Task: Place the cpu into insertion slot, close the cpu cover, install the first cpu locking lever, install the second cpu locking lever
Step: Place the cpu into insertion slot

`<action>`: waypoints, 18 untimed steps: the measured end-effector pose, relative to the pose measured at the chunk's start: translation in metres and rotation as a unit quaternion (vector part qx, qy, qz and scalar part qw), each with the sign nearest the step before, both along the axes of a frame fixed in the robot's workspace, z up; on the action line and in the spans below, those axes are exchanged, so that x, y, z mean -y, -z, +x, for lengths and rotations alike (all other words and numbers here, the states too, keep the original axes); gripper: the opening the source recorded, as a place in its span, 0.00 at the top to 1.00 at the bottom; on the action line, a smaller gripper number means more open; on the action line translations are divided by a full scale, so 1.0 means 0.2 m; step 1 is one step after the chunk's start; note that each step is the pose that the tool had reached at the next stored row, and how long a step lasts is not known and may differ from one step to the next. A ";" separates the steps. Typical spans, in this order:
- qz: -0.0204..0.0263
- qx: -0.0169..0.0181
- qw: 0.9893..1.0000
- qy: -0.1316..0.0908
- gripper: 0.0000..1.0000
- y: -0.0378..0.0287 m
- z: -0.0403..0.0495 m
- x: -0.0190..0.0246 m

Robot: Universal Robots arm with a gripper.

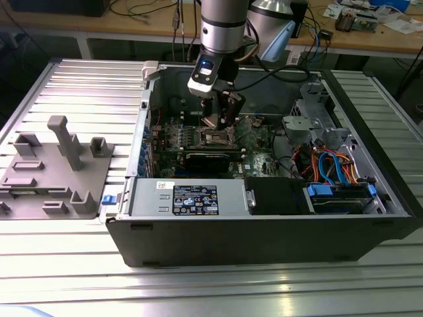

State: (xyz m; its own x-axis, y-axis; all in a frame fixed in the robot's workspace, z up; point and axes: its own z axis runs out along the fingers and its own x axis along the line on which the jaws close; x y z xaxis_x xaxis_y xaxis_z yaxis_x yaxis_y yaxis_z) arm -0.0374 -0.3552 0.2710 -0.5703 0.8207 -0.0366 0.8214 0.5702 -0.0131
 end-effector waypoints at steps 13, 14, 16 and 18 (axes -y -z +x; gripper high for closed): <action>-0.004 0.000 1.000 0.013 0.45 0.005 0.000 0.000; -0.005 0.000 1.000 0.013 0.45 0.007 0.000 0.000; -0.007 0.000 1.000 0.015 0.45 0.010 0.000 0.000; -0.008 0.000 1.000 0.017 0.45 0.012 0.000 0.000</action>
State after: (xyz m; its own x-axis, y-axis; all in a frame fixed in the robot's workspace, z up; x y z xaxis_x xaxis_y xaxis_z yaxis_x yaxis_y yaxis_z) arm -0.0373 -0.3551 0.2685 -0.5413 0.8393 -0.0507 0.8408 0.5409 -0.0224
